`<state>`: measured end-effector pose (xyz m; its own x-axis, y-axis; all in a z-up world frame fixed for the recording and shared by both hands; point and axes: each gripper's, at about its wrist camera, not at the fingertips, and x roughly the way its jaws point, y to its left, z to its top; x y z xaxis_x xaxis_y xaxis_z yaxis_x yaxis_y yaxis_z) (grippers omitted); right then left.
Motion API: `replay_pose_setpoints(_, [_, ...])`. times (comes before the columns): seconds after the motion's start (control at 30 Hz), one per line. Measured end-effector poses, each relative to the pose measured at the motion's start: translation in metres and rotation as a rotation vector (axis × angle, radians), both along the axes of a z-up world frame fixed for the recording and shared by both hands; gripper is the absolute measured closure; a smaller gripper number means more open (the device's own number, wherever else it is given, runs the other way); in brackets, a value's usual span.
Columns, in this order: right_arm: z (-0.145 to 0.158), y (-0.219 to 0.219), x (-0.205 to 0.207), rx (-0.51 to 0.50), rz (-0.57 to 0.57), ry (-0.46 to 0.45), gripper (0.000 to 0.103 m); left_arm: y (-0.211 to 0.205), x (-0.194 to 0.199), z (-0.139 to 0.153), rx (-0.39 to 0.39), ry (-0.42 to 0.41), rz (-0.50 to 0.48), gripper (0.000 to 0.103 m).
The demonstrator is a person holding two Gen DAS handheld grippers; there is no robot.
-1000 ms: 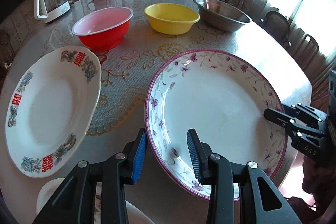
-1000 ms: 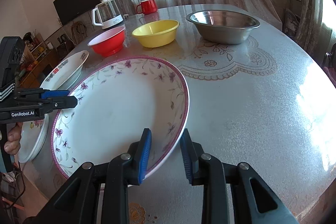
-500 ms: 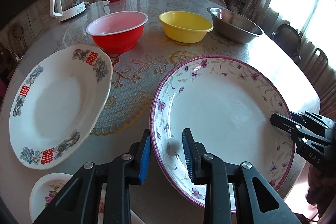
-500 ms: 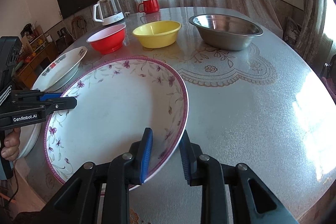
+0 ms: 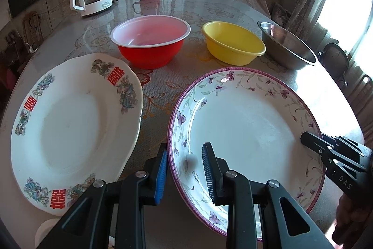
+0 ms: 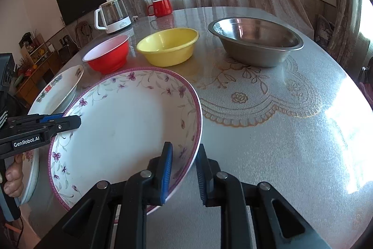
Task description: Organize plates and bowls
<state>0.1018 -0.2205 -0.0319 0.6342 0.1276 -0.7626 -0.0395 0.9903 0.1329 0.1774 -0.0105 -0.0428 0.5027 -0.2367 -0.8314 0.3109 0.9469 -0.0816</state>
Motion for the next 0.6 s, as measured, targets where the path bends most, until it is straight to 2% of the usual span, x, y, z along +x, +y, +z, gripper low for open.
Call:
replay_pose_setpoints(0.13, [0.0,0.002,0.006,-0.017,0.01,0.015,0.085,0.0,-0.006,-0.001,0.021,-0.025,-0.015,0.074])
replay_pose_setpoints(0.27, [0.0,0.0,0.008,-0.01,0.002,0.029,0.084,0.001,-0.007,0.0,0.0,-0.022,0.004,0.07])
replay_pose_setpoints(0.6, [0.01,0.005,-0.001,-0.1,-0.044,-0.007,0.069,0.021,-0.039,0.018,-0.049,-0.08,0.039,0.061])
